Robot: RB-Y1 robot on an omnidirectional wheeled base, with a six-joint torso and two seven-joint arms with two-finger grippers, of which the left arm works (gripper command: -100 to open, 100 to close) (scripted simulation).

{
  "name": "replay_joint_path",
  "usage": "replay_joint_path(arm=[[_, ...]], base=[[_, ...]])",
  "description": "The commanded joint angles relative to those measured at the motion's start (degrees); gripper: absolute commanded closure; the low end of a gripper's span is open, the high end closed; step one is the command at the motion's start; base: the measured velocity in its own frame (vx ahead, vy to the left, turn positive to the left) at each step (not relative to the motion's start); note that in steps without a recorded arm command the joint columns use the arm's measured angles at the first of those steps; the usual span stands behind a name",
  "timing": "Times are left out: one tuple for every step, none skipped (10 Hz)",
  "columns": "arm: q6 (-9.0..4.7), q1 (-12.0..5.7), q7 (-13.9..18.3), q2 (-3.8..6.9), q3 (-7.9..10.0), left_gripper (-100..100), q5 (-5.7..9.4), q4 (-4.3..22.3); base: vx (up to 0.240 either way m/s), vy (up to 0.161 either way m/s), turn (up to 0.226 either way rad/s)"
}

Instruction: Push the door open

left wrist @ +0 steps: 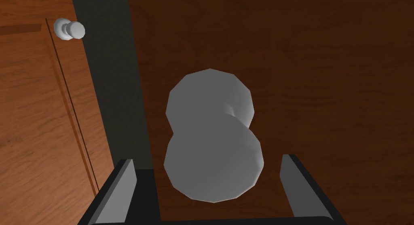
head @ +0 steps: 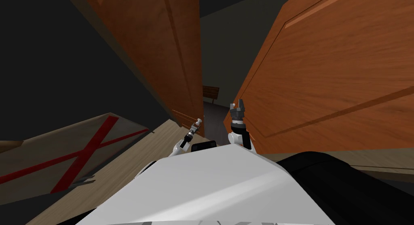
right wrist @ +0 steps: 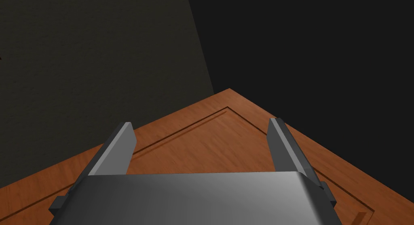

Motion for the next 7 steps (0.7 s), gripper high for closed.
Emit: replay_joint_path(arm=[[0.0,0.04,-0.3,-0.23,0.16,-100,0.1,0.16],[-0.01,0.01,-0.17,-0.15,0.1,-100,0.06,0.11],[-0.01,0.01,-0.17,-0.15,0.1,100,0.06,0.11],[-0.01,0.01,-0.17,-0.15,0.1,100,0.06,0.11],[-0.01,0.01,-0.17,-0.15,0.1,100,0.06,0.11],[-0.01,0.01,-0.17,-0.15,0.1,100,0.06,0.11],[-0.01,0.01,-0.17,-0.15,0.1,100,0.06,0.11]], base=[[0.167,-0.067,-0.029],[0.069,-0.029,-0.001],[-0.008,0.002,0.0],[-0.022,0.008,-0.019],[-0.01,0.006,-0.01],[0.0,0.0,0.0],[0.0,0.0,0.0]])
